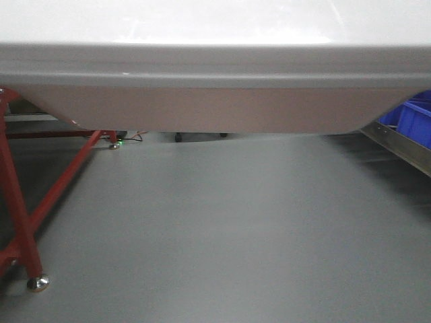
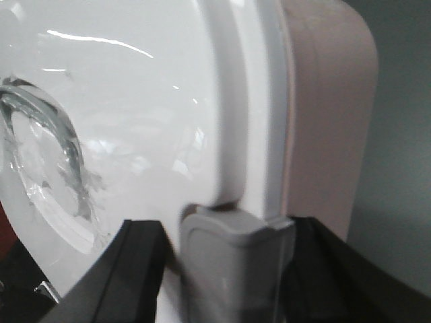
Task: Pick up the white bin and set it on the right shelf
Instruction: 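Hold the bin with both grippers while driving toward the shelving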
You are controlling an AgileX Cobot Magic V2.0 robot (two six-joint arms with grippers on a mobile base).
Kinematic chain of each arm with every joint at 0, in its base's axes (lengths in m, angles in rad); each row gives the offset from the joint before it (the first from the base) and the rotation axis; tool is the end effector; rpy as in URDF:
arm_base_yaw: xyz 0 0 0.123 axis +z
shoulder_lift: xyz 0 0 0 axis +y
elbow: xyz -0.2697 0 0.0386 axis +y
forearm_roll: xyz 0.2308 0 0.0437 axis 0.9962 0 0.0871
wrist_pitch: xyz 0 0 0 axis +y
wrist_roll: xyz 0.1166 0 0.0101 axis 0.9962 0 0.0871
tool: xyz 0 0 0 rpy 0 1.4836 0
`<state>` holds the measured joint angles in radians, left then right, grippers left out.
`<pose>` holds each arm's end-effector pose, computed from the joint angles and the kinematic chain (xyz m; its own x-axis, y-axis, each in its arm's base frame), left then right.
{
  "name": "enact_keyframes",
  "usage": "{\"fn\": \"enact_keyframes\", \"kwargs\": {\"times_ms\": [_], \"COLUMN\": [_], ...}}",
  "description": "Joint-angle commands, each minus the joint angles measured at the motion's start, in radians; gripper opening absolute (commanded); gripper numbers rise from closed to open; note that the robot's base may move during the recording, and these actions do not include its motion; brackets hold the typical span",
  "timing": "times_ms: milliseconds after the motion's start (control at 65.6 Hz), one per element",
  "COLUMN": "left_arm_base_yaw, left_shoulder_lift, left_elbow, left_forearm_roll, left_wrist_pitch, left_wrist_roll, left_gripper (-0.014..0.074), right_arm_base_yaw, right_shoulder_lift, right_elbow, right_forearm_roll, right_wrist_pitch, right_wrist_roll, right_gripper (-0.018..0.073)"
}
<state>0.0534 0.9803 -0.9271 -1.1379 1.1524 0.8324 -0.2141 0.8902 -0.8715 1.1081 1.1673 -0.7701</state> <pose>0.1686 -0.0882 0.3566 -0.5904 0.0305 -0.8065 0.6612 0.5913 -0.4617 0.1582 0.0642 0.3515 -0.6060 0.0718 -0.7922 -0.5390 0.6954 0.4753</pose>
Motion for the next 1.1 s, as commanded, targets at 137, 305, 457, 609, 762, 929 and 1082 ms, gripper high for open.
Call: {"fn": "enact_keyframes", "kwargs": {"times_ms": [137, 305, 457, 609, 762, 929, 1082], "left_arm_base_yaw": [-0.019, -0.019, -0.019, -0.019, -0.019, -0.019, -0.019], "left_shoulder_lift": [-0.022, -0.022, -0.022, -0.022, -0.022, -0.022, -0.022], "left_elbow": [-0.032, -0.032, -0.032, -0.032, -0.032, -0.032, -0.032], "left_forearm_roll": [-0.153, -0.153, -0.153, -0.153, -0.153, -0.153, -0.153], "left_wrist_pitch": [0.067, 0.067, 0.067, 0.067, 0.067, 0.067, 0.067], "left_wrist_roll": [0.014, 0.014, 0.014, 0.014, 0.014, 0.014, 0.014], "left_gripper": [0.0208, 0.0208, 0.0208, 0.0208, 0.0208, 0.0208, 0.0208], "right_arm_base_yaw": [0.009, 0.009, 0.009, 0.009, 0.009, 0.009, 0.009], "right_shoulder_lift": [-0.015, -0.015, -0.015, -0.015, -0.015, -0.015, -0.015], "right_elbow": [-0.029, -0.029, -0.029, -0.029, -0.029, -0.029, -0.029], "right_forearm_roll": [0.157, 0.157, 0.157, 0.157, 0.157, 0.157, 0.157], "right_wrist_pitch": [0.115, 0.115, 0.115, 0.115, 0.115, 0.115, 0.115], "right_wrist_roll": [-0.013, -0.013, -0.013, -0.013, -0.013, -0.013, -0.013], "right_gripper": [0.0340, 0.0340, 0.0340, 0.0340, 0.0340, 0.0340, 0.0340]}}
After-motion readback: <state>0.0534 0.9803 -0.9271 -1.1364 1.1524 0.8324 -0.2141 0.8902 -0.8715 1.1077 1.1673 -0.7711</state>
